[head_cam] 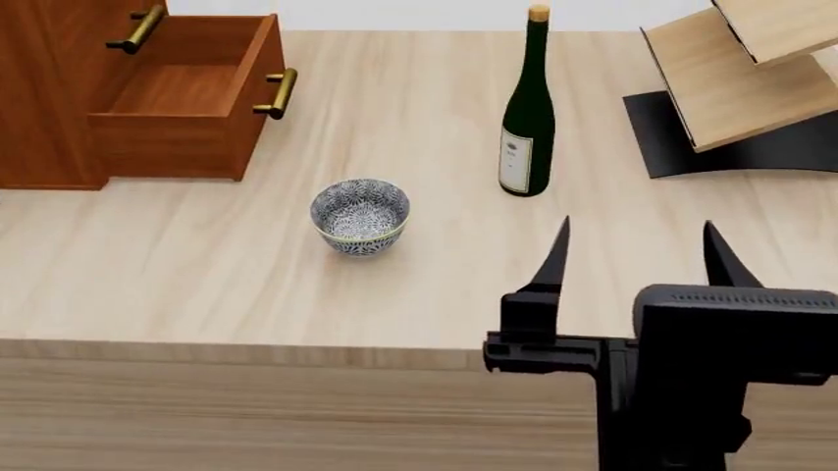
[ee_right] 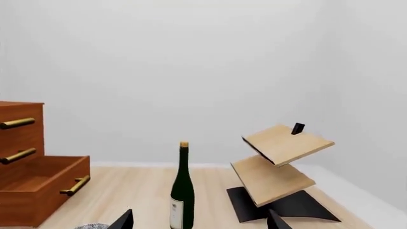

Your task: Put the bowl in the bottom drawer of the cabinet.

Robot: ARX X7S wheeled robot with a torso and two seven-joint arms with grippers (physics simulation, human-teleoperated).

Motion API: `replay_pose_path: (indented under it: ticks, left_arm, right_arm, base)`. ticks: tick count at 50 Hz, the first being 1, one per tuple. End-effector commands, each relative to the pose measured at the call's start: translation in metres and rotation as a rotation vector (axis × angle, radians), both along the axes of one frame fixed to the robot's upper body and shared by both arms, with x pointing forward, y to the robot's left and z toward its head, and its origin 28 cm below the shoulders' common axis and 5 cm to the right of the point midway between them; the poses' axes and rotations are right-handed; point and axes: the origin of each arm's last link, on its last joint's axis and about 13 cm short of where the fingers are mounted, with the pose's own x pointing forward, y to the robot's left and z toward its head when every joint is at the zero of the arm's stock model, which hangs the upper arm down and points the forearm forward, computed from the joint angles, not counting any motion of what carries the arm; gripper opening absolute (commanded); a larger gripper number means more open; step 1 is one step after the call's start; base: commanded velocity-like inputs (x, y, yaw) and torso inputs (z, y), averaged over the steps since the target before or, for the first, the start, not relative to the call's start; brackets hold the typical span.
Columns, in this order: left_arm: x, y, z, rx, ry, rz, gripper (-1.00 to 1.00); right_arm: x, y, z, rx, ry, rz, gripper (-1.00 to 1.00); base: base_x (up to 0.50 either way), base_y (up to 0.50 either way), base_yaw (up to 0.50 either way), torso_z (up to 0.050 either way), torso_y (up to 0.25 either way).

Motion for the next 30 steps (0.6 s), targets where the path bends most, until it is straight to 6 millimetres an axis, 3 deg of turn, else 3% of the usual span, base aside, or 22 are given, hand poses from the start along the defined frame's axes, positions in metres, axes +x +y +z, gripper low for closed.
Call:
replay_pose_path:
  ticks: [1, 14, 30]
  left_arm:
    - [-0.003, 0.001, 0.005, 0.006, -0.014, 0.003, 1.0]
    - [-0.005, 0.001, 0.004, 0.002, -0.016, 0.003, 1.0]
    - [-0.004, 0.0, 0.003, 0.008, -0.016, 0.002, 1.0]
  right_arm:
    - [0.001, 0.001, 0.01, -0.017, -0.013, 0.007, 1.0]
    - [0.001, 0.003, 0.005, -0.04, -0.008, 0.028, 1.0]
    - [0.0, 0.002, 0.0, -0.048, 0.002, 0.024, 1.0]
  base:
    - [0.0, 0.0, 0.0, 0.0, 0.0]
    - [0.0, 0.02, 0.0, 0.0, 0.0]
    - [0.0, 0.44, 0.0, 0.0, 0.0]
